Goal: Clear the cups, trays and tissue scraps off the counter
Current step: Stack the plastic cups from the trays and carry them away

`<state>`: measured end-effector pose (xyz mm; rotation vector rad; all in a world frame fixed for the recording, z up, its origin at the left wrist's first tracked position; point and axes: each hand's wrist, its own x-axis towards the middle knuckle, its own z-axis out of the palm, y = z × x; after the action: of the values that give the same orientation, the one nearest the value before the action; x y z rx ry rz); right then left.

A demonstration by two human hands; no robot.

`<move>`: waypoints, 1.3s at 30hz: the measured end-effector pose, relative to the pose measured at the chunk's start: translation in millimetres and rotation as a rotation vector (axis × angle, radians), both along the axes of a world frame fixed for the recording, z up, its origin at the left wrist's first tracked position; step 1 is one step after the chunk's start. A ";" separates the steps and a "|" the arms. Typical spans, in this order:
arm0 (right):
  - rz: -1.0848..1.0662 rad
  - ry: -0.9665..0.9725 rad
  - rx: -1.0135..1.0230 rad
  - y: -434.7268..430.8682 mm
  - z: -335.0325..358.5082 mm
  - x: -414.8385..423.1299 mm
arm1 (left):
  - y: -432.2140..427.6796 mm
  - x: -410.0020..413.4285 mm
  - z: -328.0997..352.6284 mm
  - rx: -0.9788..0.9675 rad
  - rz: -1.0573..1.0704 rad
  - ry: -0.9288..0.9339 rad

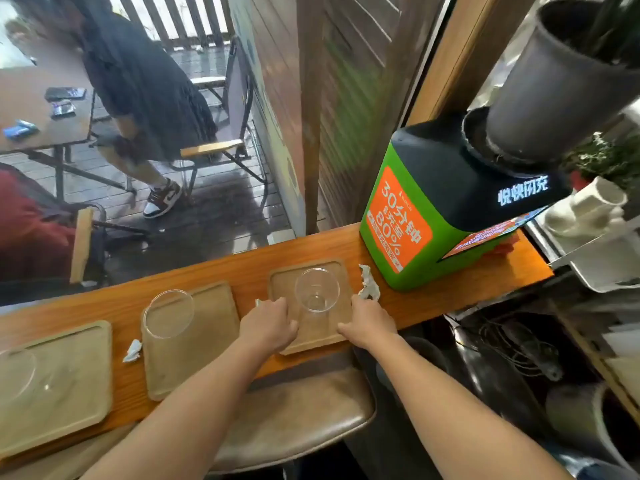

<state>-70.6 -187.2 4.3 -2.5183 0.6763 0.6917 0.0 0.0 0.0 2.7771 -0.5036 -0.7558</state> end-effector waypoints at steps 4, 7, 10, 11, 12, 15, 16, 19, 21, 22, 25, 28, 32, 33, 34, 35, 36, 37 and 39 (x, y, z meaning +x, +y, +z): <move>-0.133 -0.024 0.192 -1.9 -14.4 9.4 | -2.1 5.8 -17.5 -0.088 0.065 0.128; -0.214 -0.074 0.371 -1.9 -19.6 13.7 | -6.1 9.4 -27.3 -0.247 0.163 0.193; -0.211 -0.128 0.463 -0.6 -18.3 18.5 | -13.1 10.9 -27.2 -0.388 0.224 0.229; -0.215 -0.147 0.476 0.6 -17.7 20.7 | -15.5 10.5 -26.2 -0.432 0.235 0.247; -0.219 -0.164 0.485 2.4 -15.9 22.9 | -17.1 9.9 -25.0 -0.466 0.242 0.257; -0.235 -0.179 0.492 8.1 -6.0 31.6 | -18.7 11.1 -16.6 -0.531 0.285 0.237; -0.230 -0.180 0.493 10.1 -0.8 35.2 | -17.4 12.9 -11.9 -0.556 0.297 0.235; -0.176 -0.195 0.502 19.5 18.4 50.2 | -5.2 22.2 10.7 -0.606 0.314 0.202; -0.125 -0.219 0.512 31.8 33.5 63.3 | 9.7 30.9 30.5 -0.631 0.327 0.153; -0.104 -0.233 0.524 40.5 42.2 71.3 | 19.3 36.4 40.9 -0.647 0.338 0.125; -0.036 -0.272 0.582 73.6 71.2 96.6 | 55.1 52.7 71.8 -0.688 0.388 0.075; 0.090 -0.333 0.569 110.3 99.8 120.0 | 98.6 64.3 97.6 -0.691 0.440 -0.006; 0.224 -0.349 0.592 155.6 119.5 140.8 | 152.5 67.9 121.0 -0.699 0.491 -0.061; 0.248 -0.345 0.598 165.2 120.9 143.5 | 163.8 67.3 123.8 -0.700 0.505 -0.060; 0.265 -0.343 0.606 173.7 121.5 145.1 | 174.1 66.2 125.4 -0.699 0.515 -0.058; 0.278 -0.337 0.616 181.4 121.3 146.1 | 183.1 64.7 125.9 -0.695 0.521 -0.058; 0.288 -0.327 0.626 188.1 120.3 146.3 | 190.6 62.6 125.2 -0.689 0.529 -0.058; 0.293 -0.314 0.636 194.0 119.0 146.2 | 196.8 60.5 123.5 -0.685 0.539 -0.057; 0.307 -0.288 0.640 203.5 116.8 144.7 | 205.4 55.8 117.3 -0.683 0.566 -0.047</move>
<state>74.1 16.3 121.0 -2.0631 -0.0448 0.5193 55.8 205.4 117.3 2.1242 0.0402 -0.3025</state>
